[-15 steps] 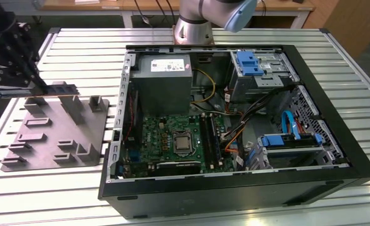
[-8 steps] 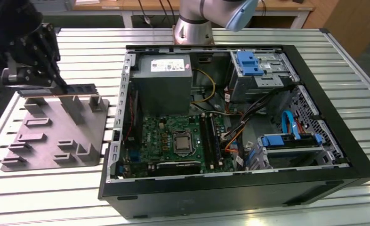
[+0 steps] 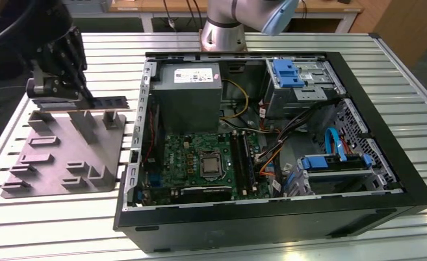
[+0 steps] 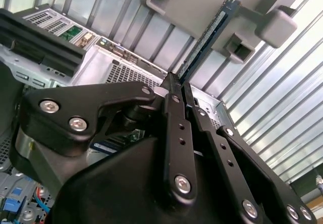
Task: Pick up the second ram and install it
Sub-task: 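Pick up the second ram and move it above second insertion slot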
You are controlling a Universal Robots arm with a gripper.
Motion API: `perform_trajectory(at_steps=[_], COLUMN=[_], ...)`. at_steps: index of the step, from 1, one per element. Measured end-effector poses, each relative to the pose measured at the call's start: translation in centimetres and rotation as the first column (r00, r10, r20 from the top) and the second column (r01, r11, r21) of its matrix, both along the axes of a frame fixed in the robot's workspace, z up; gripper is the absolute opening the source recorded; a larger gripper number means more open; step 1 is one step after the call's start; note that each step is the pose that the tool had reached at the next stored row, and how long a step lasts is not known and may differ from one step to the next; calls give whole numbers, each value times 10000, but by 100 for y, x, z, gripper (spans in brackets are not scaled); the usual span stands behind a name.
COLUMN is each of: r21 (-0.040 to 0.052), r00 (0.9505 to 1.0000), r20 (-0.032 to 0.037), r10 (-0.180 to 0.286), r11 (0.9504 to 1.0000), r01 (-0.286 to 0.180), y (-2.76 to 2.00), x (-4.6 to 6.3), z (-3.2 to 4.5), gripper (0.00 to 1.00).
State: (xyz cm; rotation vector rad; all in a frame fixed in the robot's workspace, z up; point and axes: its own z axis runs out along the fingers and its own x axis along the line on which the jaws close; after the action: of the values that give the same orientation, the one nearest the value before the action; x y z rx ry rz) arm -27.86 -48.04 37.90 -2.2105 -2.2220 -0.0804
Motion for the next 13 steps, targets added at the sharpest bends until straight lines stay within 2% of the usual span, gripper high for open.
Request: perform_trajectory(at_steps=[8,13], r21=[0,1], r00=[10000,10000], r20=[-5,-15], r10=[0,0], r11=[10000,10000], r01=[0,0], y=[0,0], x=[231,416], z=[-1,-2], gripper=[14,14])
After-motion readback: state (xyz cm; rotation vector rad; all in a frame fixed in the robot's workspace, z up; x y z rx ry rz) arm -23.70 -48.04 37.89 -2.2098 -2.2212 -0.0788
